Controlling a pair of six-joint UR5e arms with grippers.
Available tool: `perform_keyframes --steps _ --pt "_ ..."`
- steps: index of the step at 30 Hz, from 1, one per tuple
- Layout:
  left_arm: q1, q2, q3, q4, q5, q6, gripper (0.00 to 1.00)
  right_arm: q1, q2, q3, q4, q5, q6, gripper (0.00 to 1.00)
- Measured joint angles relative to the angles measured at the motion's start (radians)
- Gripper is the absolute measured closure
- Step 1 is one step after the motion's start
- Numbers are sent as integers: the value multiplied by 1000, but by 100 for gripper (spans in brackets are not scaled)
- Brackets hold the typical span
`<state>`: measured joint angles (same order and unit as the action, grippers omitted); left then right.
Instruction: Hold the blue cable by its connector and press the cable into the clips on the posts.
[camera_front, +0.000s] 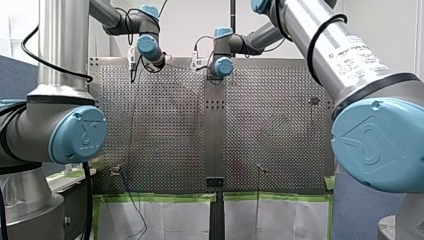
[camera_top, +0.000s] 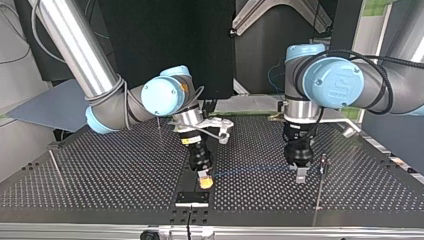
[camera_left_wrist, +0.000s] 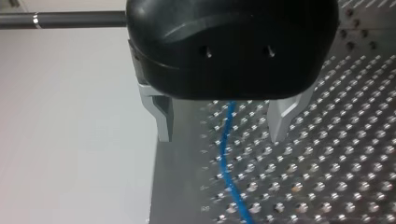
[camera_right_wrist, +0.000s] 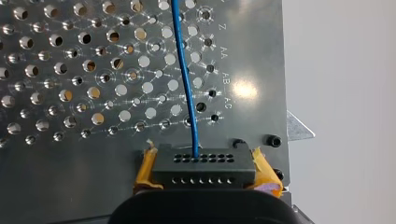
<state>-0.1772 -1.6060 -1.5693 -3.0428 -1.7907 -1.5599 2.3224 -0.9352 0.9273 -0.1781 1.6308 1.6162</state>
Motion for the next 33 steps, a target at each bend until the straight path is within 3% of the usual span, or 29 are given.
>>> perform_keyframes --steps 8,28,29,30,31,32,33 --pt "-4 -11 7 -11 22 -4 0 0 0 0 0 -1 -1 100" --pt "1 -31 25 -1 17 -22 0 2 0 0 3 -3 -1 100" --pt "0 -31 25 -1 19 -24 20 2 0 0 3 -3 -1 100" --pt "-1 -31 25 0 20 -25 20 1 0 0 3 -3 -1 100" --pt "-3 -31 25 1 21 -25 55 1 0 0 3 -3 -1 100" --pt "-4 -31 25 3 21 -22 80 1 0 0 3 -3 -1 100" --pt "-5 -31 25 5 18 -15 80 1 0 0 3 -3 -1 100"
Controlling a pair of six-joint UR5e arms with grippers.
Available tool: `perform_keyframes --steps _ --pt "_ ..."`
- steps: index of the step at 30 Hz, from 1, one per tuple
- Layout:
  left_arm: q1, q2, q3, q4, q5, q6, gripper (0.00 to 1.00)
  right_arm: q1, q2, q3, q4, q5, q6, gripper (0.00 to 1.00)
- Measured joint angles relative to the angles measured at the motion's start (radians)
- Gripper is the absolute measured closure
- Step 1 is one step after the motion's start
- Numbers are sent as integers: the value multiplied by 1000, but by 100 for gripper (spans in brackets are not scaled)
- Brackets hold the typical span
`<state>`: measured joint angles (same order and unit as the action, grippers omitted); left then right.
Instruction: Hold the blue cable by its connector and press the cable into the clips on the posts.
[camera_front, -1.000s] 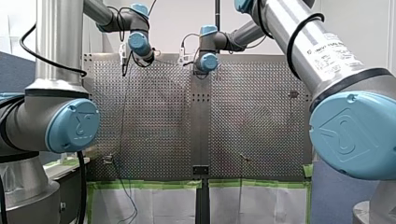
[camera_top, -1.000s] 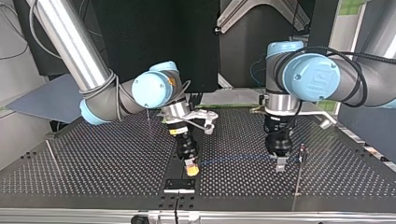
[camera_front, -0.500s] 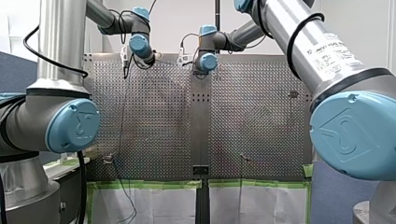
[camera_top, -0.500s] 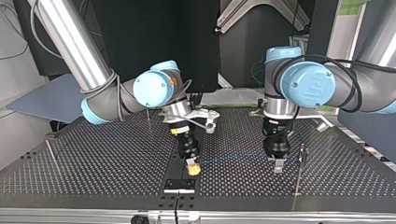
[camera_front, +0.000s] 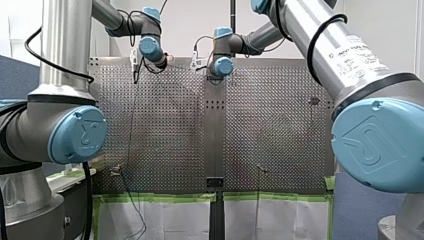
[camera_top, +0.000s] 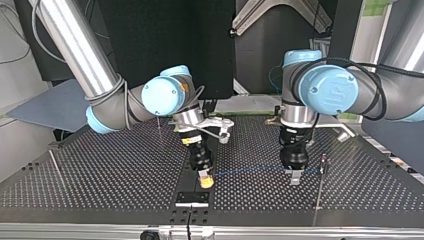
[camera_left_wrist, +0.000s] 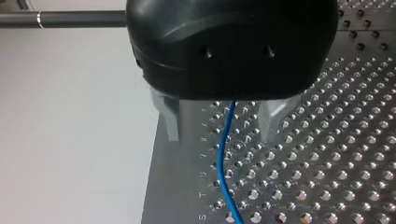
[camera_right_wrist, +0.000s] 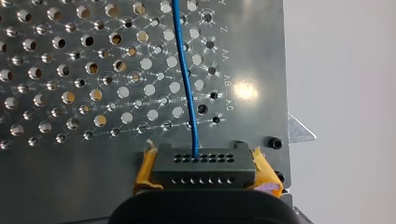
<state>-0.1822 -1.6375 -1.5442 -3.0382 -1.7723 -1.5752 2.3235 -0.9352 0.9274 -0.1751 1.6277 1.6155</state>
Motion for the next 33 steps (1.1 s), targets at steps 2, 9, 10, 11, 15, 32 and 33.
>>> perform_keyframes --steps 2,9,10,11,15,32,33 --pt "-2 0 0 5 -9 10 100 -1 0 0 0 0 0 100" --pt "-4 0 -8 32 -39 25 100 -2 0 0 0 0 0 100" --pt "-4 0 -9 33 -44 24 100 -2 0 0 0 0 0 100" --pt "-4 -1 -9 33 -49 23 100 -2 0 0 0 0 0 100" --pt "-5 0 -10 32 -63 19 100 -3 0 1 1 0 0 100" --pt "-76 -43 -118 131 -88 12 100 -16 -1 113 -15 50 4 100" --pt "-87 -55 -128 143 -98 13 100 -16 -1 122 -16 58 4 100"
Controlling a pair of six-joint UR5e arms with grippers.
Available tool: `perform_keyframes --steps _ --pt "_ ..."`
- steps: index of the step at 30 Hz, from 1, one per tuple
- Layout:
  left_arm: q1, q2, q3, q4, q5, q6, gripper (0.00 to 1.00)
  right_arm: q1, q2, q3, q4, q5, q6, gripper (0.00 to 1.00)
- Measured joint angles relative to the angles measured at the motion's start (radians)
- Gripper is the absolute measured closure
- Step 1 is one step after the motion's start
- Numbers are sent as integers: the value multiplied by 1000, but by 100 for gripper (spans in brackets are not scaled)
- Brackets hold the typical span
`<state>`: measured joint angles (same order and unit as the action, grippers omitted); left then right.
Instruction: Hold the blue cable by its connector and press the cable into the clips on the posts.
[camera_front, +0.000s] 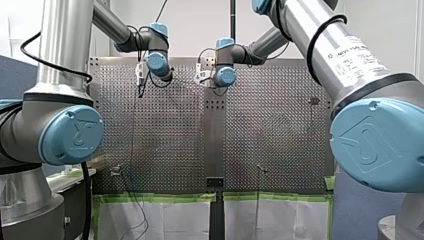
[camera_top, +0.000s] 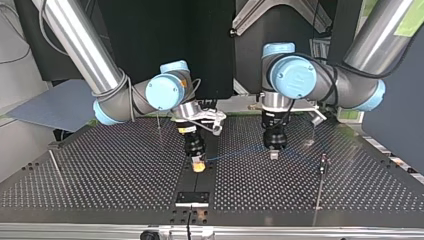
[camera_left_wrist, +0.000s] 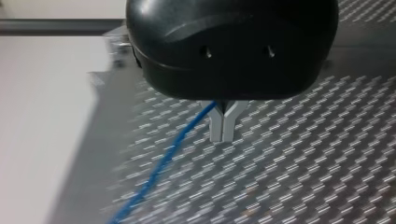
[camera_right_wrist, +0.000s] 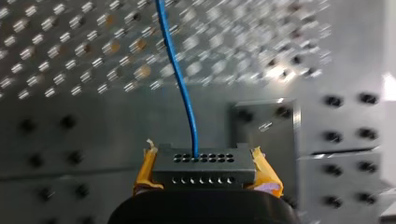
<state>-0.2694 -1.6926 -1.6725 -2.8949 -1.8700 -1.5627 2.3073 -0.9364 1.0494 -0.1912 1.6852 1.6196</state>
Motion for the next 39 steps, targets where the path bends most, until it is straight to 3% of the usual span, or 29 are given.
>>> perform_keyframes --steps 5,13,21,31,39 --pt "-45 -45 -17 47 -43 -6 100 3 -5 50 -20 25 1 100" --pt "-124 -124 -39 125 -116 -29 100 1 -8 134 -99 50 5 100" --pt "-192 -183 -114 205 -129 -33 100 -7 -8 204 -169 81 2 100" --pt "-203 -187 -200 291 -124 -35 100 -10 -7 295 -259 129 -10 100" --pt "-199 -199 -259 365 -117 -35 100 -14 -7 372 -336 147 -8 100"
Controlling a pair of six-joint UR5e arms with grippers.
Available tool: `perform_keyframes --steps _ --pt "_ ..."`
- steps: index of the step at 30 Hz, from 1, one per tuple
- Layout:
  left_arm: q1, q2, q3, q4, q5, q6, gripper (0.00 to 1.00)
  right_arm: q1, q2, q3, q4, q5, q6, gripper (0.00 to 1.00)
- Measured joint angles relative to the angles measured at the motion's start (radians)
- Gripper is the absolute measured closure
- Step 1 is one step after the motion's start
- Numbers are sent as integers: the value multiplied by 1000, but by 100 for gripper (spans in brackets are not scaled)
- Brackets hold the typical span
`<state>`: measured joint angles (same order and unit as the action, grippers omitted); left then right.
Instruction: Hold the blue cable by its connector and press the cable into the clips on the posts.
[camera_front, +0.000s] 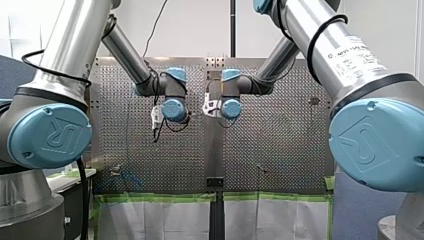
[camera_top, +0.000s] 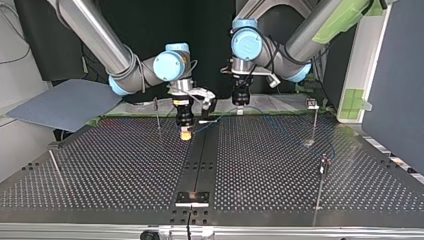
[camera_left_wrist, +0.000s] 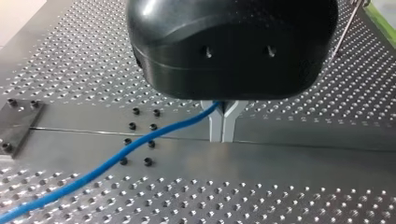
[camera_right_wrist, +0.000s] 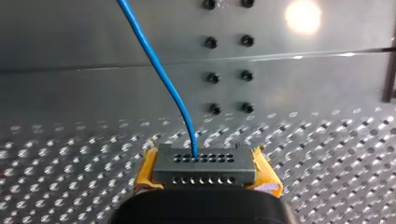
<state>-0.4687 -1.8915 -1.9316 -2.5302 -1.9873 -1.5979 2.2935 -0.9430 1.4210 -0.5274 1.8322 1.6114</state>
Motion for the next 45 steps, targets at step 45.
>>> perform_keyframes --steps 45 --pt "-47 -322 -16 253 -41 41 100 -127 306 434 -434 85 121 100"
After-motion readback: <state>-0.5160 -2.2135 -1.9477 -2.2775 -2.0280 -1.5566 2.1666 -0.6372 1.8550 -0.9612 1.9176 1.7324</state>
